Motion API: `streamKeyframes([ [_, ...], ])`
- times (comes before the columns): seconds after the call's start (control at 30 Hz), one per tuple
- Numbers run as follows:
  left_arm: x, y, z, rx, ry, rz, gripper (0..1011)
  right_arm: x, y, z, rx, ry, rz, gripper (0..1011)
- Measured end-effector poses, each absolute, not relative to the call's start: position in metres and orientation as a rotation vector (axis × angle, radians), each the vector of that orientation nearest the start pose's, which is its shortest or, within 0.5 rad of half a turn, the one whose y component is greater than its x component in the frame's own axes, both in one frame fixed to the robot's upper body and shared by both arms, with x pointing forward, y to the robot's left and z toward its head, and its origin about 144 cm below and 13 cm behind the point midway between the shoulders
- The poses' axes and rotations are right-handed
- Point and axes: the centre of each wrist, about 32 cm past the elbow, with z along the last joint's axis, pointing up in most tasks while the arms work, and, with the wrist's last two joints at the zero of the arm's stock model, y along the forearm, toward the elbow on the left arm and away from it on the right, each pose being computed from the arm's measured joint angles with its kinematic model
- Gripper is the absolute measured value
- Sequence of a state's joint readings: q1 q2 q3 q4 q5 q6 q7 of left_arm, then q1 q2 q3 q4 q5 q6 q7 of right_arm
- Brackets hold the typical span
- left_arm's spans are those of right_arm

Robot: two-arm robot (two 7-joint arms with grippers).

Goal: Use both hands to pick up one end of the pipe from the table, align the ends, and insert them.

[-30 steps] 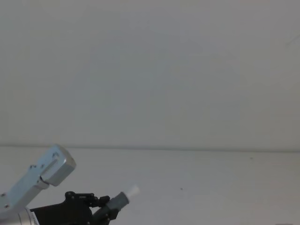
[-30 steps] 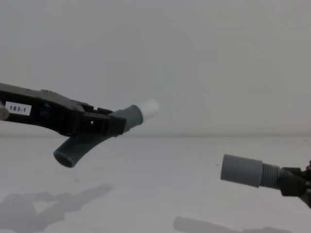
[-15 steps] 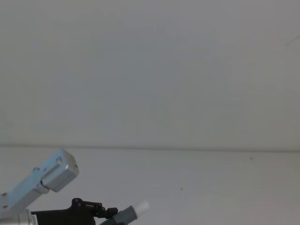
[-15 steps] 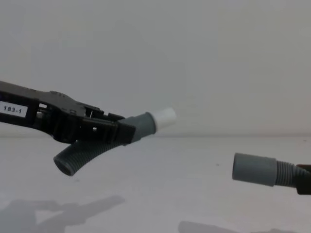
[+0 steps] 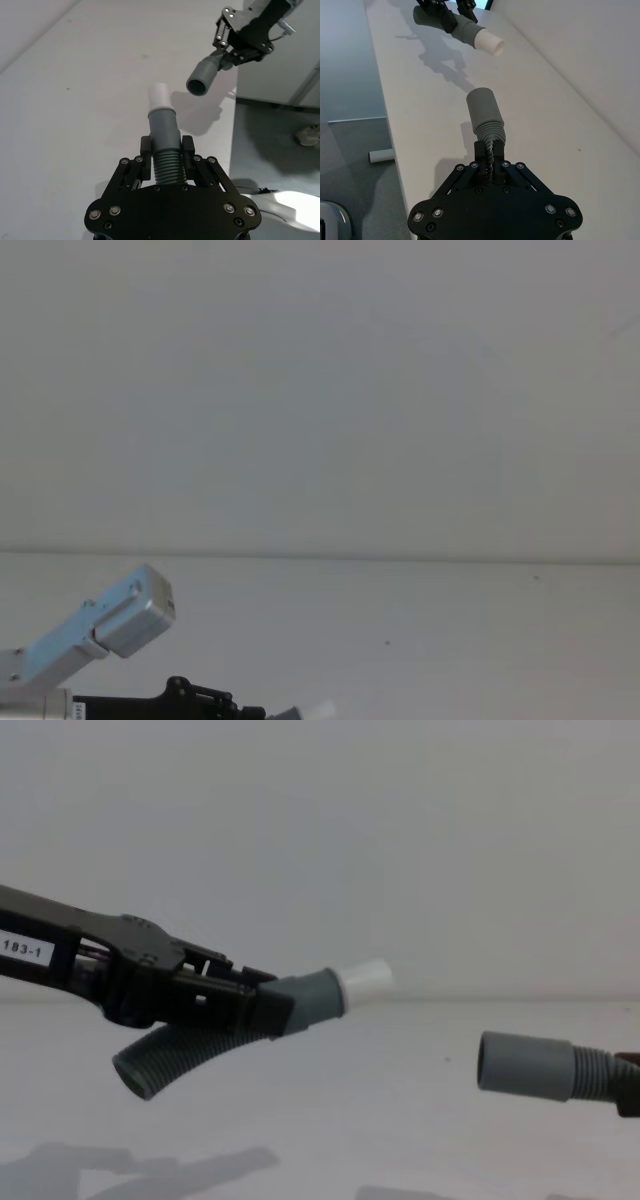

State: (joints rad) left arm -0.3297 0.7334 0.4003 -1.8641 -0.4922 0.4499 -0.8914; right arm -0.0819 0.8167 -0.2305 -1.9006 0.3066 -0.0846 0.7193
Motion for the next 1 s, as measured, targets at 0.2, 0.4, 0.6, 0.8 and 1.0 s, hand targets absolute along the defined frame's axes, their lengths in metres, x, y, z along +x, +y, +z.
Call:
streamKeyframes([
  [0.2,0.49,0.274,1.31,0.378,-0.012,0.242,327,0.422,-0.321,1.233,-0.323,-0.334,-0.413,67],
  [0.4,0.495,0.271,1.31,0.388,-0.01,0.209,327,0.424,-0.32,1.234,-0.316,-0.341,-0.401,64],
  [0.6,0.5,0.265,1.309,0.397,-0.009,0.175,327,0.425,-0.32,1.235,-0.308,-0.345,-0.394,62],
  [0.8,0.503,0.262,1.309,0.401,-0.007,0.158,327,0.426,-0.318,1.237,-0.298,-0.348,-0.39,61],
  [1.0,0.505,0.26,1.309,0.403,-0.007,0.149,327,0.427,-0.317,1.238,-0.29,-0.35,-0.386,61],
])
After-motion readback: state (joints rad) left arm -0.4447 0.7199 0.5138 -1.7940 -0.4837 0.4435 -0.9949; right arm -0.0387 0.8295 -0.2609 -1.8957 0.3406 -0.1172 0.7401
